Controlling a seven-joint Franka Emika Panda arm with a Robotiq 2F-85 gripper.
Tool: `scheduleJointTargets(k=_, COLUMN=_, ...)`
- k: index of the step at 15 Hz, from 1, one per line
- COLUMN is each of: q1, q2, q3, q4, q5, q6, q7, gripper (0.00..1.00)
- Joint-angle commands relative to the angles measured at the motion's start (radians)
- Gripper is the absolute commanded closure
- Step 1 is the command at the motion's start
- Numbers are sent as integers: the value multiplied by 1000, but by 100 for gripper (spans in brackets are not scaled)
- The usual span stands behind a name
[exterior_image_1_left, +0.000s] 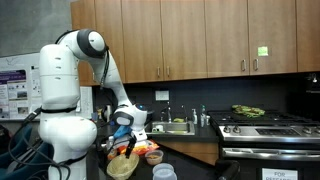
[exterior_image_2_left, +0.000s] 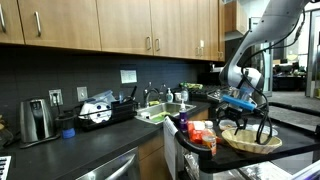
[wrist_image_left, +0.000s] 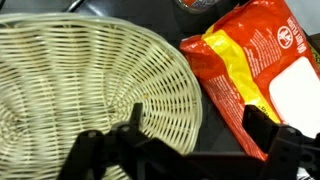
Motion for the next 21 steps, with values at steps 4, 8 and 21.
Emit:
scheduleJointTargets(k=4, q1=-6, q2=29, q3=0, q4=1, q5=222, q6=21, q7=-254, gripper=0)
scheduleJointTargets(k=8, q1=-20, q2=24, q3=-10, q4=1, q5=228, q6=-4, q7=-297, gripper=0)
scheduleJointTargets(k=21, q1=-118, q2=-107, q3=-79, q4=-10, q5=-102, q6=-251, q7=-181, gripper=0)
